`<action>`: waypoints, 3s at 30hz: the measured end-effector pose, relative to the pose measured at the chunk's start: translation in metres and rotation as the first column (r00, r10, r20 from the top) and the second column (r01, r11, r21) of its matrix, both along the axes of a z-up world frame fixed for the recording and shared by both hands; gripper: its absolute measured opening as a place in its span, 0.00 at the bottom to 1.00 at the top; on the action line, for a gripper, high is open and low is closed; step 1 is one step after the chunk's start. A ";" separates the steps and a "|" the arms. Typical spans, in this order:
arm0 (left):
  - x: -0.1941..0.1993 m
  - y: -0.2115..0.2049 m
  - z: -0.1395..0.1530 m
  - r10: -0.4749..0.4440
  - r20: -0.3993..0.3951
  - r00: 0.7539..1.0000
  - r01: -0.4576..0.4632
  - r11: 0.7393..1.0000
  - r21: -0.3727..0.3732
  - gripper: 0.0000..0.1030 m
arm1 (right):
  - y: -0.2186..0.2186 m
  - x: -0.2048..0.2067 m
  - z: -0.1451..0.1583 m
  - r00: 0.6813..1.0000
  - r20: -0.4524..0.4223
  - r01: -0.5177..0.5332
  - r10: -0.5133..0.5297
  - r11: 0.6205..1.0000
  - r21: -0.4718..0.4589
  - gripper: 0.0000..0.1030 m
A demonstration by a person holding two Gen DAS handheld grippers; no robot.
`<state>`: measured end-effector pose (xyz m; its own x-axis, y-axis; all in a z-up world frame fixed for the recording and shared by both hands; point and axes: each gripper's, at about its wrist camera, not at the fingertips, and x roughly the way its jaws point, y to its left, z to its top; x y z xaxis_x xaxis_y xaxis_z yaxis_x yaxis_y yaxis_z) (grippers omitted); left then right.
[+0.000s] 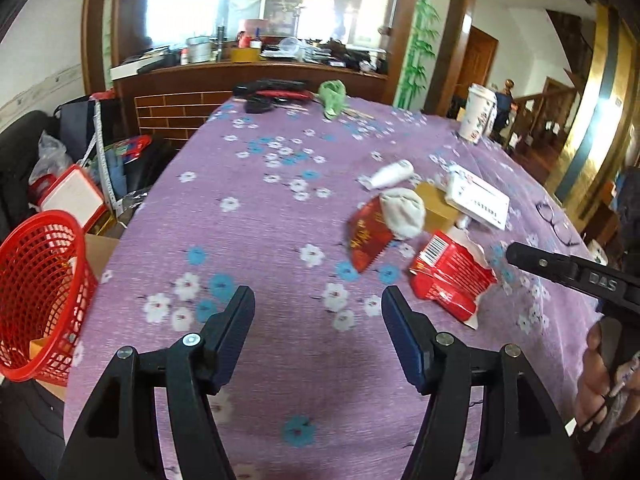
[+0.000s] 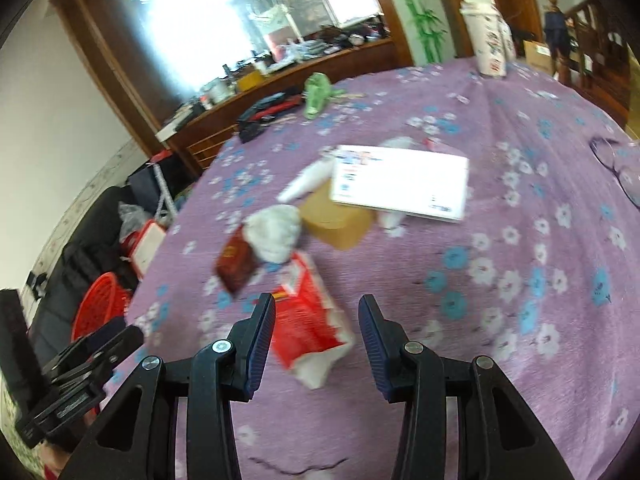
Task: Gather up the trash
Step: 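Return to the table and grasp the red snack packet with the right tool, then grasp the brown snack packet with the left tool while the right tool holds the red packet, then carry the brown and red snack packets in both tools over the red basket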
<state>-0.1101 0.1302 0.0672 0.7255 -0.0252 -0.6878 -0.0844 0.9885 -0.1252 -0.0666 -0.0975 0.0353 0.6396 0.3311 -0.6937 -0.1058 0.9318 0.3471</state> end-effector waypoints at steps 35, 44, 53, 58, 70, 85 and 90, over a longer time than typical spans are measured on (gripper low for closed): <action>0.114 -0.055 -0.025 -0.041 -0.123 0.992 0.058 0.988 0.140 0.54 | -0.013 -0.018 -0.010 0.997 0.053 -0.056 0.057 0.998 -0.006 0.04; 0.123 -0.040 -0.045 -0.019 -0.147 0.989 0.035 0.994 0.102 0.29 | -0.005 -0.022 -0.006 0.996 0.065 -0.065 0.066 0.998 -0.021 0.04; 0.051 -0.037 -0.026 -0.055 -0.049 0.997 0.057 0.998 0.027 0.29 | 0.020 -0.031 -0.003 0.992 0.086 -0.082 0.089 0.993 -0.079 0.04; 0.026 -0.037 -0.023 -0.067 -0.029 0.997 0.068 0.997 0.026 0.29 | 0.034 -0.034 -0.005 0.991 0.082 -0.100 0.109 0.990 -0.103 0.05; 0.015 -0.028 -0.031 -0.061 -0.044 0.997 0.061 0.998 -0.014 0.29 | 0.045 -0.039 -0.001 0.989 0.085 -0.109 0.121 0.985 -0.131 0.04; 0.013 -0.025 -0.030 -0.056 -0.042 0.998 0.055 0.998 -0.017 0.29 | 0.050 -0.038 -0.003 0.988 0.077 -0.120 0.131 0.983 -0.139 0.05; 0.013 -0.025 -0.030 -0.056 -0.042 0.998 0.055 0.998 -0.018 0.29 | 0.052 -0.037 -0.004 0.988 0.071 -0.125 0.136 0.982 -0.143 0.05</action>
